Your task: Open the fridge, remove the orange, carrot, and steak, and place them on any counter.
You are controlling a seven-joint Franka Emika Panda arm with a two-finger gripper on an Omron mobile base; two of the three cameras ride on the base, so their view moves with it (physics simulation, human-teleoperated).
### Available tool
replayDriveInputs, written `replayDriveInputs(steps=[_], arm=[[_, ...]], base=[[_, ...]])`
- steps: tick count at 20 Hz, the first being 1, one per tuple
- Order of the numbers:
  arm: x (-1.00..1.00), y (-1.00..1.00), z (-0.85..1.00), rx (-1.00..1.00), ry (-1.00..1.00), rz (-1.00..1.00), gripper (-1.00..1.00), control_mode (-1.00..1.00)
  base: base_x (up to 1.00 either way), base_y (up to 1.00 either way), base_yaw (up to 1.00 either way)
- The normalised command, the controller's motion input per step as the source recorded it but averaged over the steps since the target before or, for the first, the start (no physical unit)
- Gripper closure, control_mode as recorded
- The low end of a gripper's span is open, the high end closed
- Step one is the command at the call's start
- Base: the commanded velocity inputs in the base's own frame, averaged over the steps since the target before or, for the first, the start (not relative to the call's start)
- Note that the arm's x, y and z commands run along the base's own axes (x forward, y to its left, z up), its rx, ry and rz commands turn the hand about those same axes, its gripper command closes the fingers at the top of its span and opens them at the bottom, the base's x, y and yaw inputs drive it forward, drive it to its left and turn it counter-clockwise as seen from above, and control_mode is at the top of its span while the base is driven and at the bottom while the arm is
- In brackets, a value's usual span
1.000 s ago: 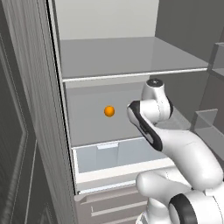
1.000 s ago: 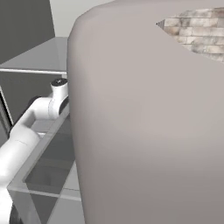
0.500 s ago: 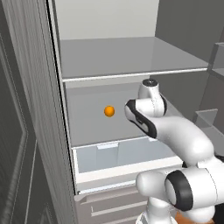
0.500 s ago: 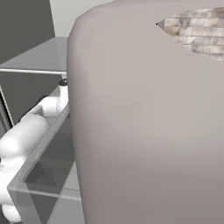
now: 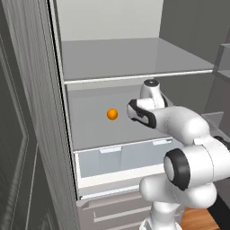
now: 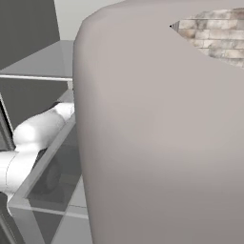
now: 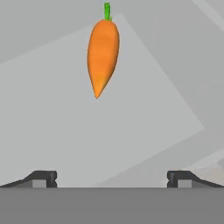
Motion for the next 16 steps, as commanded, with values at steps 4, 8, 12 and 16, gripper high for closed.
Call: replayDriveInputs(steps=[4,8,12,16], arm=[[0.43,-0.07,-0.14,0.0,0.0,-0.01,-1.0,-1.0],[0.4,-0.05,-0.13,0.0,0.0,-0.02,-1.0,-1.0],[0.36,-0.11,-0.15,0.0,0.0,-0.01,-1.0,-1.0],[0.33,-0.18,-0.16,0.0,0.0,-0.01,-1.0,-1.0]], base=[[0.0,0.0,0.0],[0.0,0.0,0.0],[0.0,0.0,0.0],[0.0,0.0,0.0]])
